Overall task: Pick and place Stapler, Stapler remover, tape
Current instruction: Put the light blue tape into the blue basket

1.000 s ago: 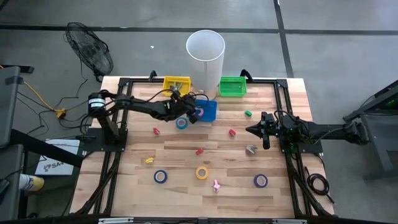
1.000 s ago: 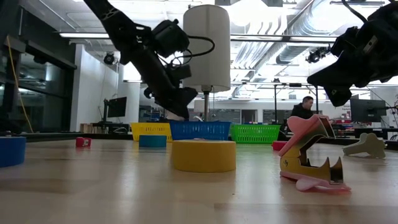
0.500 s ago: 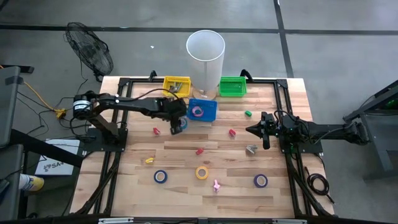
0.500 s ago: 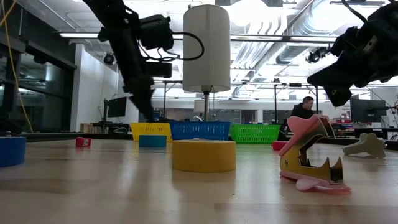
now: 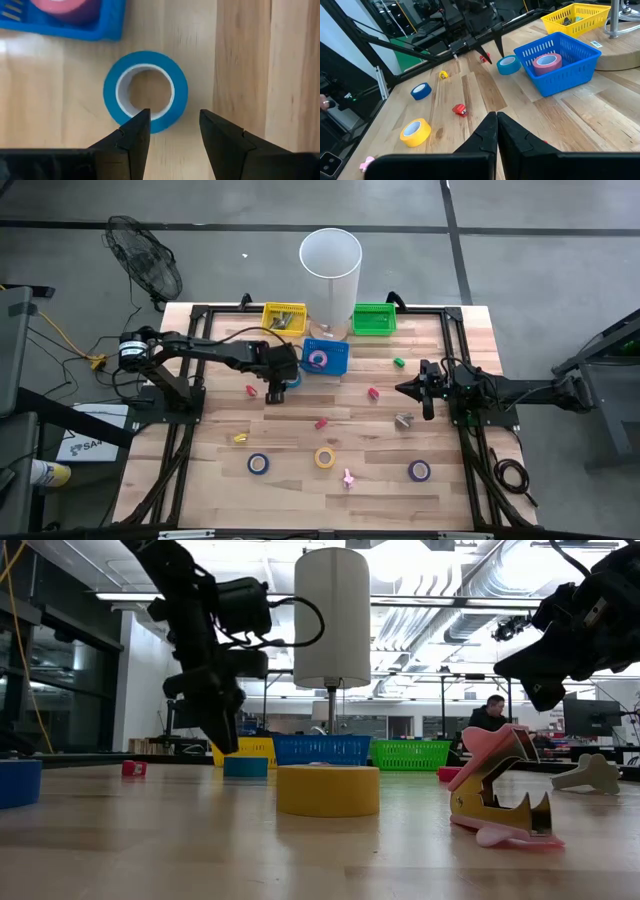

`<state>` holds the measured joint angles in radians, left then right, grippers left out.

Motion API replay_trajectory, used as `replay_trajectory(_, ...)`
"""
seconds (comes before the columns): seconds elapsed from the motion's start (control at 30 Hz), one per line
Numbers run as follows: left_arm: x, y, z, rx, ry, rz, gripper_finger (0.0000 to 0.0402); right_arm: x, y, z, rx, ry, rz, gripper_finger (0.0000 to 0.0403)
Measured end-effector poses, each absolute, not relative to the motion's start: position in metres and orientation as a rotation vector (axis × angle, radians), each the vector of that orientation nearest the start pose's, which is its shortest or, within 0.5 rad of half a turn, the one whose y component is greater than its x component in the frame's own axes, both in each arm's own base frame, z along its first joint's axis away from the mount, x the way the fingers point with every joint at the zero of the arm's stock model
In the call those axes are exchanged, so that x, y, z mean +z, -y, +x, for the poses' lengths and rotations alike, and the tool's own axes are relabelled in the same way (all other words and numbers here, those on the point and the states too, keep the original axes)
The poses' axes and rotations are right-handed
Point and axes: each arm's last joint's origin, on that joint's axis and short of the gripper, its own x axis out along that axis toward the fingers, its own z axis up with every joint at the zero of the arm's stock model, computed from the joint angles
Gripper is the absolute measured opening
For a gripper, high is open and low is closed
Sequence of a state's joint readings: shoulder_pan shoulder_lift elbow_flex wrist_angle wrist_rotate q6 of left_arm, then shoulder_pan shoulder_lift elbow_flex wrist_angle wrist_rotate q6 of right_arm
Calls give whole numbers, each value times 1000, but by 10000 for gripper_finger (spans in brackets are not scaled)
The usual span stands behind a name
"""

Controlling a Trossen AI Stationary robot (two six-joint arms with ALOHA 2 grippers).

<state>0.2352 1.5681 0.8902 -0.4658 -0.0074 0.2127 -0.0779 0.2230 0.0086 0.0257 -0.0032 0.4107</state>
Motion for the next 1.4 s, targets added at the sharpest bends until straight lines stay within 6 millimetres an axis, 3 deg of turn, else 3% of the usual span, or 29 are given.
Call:
replay_trajectory(0.3, 171, -69, 285, 102, -1110, 78, 166, 150, 8, 109, -112, -170, 417, 0)
replay_trajectory(0.8, 149, -70, 293, 92, -1166, 69, 161, 150, 8, 109, -112, -170, 417, 0)
replay_trajectory(0.93, 149, -71, 293, 101, -1168, 67, 125, 150, 8, 109, -112, -170, 417, 0)
replay_trajectory(1.13, 148, -71, 292, 102, -1185, 62, 32, 150, 8, 109, -112, -170, 417, 0)
replay_trajectory(1.4, 156, -61, 281, 180, -1250, 37, 38, 150, 8, 109, -112, -170, 417, 0)
